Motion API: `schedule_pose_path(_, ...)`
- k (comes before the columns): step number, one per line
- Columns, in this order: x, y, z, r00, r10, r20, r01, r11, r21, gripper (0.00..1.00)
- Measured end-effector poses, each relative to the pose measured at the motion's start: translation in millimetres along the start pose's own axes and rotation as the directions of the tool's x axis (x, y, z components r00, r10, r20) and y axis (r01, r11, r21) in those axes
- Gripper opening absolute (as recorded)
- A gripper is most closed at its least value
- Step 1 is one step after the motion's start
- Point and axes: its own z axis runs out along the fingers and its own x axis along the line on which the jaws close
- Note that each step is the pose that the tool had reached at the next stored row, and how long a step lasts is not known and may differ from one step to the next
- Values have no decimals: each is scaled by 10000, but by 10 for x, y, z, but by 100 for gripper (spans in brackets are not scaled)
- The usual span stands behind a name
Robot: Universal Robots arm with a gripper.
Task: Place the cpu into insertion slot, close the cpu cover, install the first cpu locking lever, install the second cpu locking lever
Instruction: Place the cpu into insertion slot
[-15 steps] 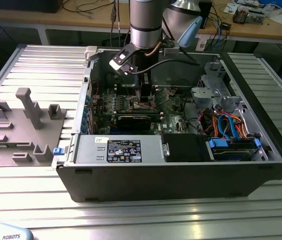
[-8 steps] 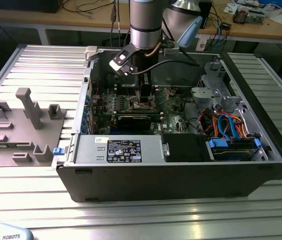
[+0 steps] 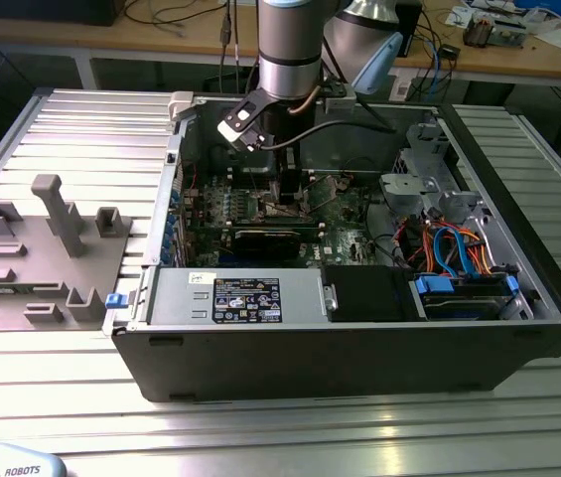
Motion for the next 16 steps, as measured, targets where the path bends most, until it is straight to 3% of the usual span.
schedule_pose_path(16,1,-2,31,10000,0,-1,0,10000,0,54)
